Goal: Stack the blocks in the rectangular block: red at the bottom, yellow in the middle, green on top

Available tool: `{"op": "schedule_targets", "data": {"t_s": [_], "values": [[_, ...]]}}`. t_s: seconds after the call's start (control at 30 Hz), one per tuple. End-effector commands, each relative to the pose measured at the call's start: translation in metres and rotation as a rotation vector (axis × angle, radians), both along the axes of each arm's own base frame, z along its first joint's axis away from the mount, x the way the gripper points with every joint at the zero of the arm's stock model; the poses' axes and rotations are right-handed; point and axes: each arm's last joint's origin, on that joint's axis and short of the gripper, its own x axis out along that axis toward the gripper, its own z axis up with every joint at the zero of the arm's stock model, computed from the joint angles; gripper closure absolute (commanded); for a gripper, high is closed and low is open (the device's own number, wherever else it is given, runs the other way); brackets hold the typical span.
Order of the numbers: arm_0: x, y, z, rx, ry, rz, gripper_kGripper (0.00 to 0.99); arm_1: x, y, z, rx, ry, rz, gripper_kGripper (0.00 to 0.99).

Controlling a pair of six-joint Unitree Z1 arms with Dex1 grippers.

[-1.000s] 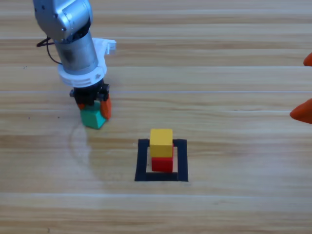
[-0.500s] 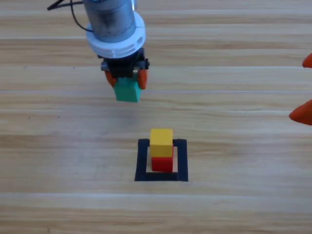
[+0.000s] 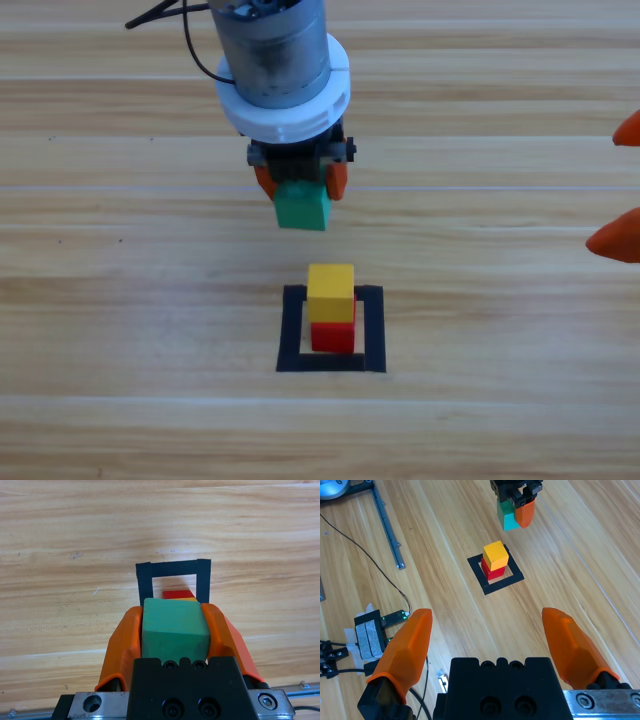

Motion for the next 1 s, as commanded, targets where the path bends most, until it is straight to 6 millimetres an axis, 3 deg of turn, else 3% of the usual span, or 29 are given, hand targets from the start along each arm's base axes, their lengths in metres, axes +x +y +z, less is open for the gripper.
{"op": "schedule_targets", "data": {"t_s": [0.03, 0.63, 1.0], "values": [[-0.009, -0.014, -0.006, 0.021, -0.006, 0.016, 0.99, 0.012, 0.005, -0.015, -0.041, 0.052, -0.01, 0.022], [-0.016, -0.045, -0.044, 0.05, 0.072, 0.005, 0.99, 0.015, 0.009, -0.018, -0.05, 0.065, -0.005, 0.022], [-0.012, -0.05, -0.055, 0.076, 0.085, 0.0, 0.99, 0.022, 0.016, -0.024, -0.069, 0.083, -0.005, 0.022]]}}
